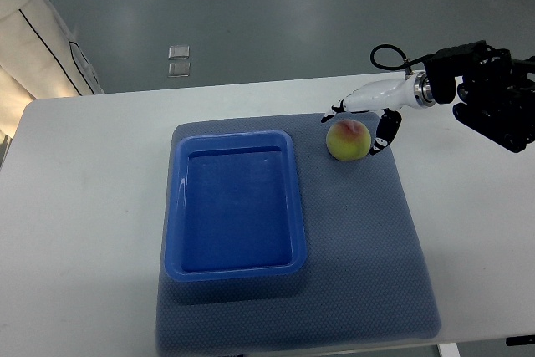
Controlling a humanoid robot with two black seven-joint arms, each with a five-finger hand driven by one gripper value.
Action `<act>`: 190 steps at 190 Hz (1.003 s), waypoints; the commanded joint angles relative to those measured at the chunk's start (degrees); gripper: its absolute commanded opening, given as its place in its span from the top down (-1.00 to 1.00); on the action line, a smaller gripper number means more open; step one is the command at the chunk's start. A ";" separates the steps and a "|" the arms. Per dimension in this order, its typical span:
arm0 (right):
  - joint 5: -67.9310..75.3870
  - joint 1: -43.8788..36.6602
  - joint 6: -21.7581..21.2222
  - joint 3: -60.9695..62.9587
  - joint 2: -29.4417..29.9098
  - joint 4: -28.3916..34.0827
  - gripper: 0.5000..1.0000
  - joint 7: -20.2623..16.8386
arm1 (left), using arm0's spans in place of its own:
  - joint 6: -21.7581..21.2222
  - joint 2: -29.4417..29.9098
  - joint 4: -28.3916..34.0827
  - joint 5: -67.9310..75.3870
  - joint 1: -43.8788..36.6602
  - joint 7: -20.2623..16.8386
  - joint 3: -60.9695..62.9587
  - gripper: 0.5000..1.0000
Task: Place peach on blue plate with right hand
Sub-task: 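Close the right hand's fingers around the peach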
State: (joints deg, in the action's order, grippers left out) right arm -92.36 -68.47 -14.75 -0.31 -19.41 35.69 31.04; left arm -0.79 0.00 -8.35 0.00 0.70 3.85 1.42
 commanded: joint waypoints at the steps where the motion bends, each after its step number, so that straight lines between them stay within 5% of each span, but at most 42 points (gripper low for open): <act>1: 0.07 0.09 0.69 -0.22 1.31 -2.38 -0.71 -0.01 | 0.00 0.00 0.00 0.00 0.00 0.02 -0.02 -1.00; 160: 0.25 2.73 2.89 -0.48 4.56 -6.16 -0.69 -0.10 | 0.00 0.00 0.00 0.00 0.00 0.02 -0.02 -1.00; 183: 0.25 2.73 2.89 -0.57 4.74 -6.16 -0.65 -0.01 | 0.00 0.00 0.00 0.00 0.00 0.02 -0.02 -1.00; 190: 0.25 2.73 2.80 -0.66 4.82 -6.16 -0.45 0.07 | 0.00 0.00 0.00 0.00 0.00 0.02 -0.02 -1.00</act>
State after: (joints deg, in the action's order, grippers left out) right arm -92.11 -65.75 -11.88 -0.83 -14.74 29.55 30.97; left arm -0.79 0.00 -8.35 0.00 0.70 3.88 1.40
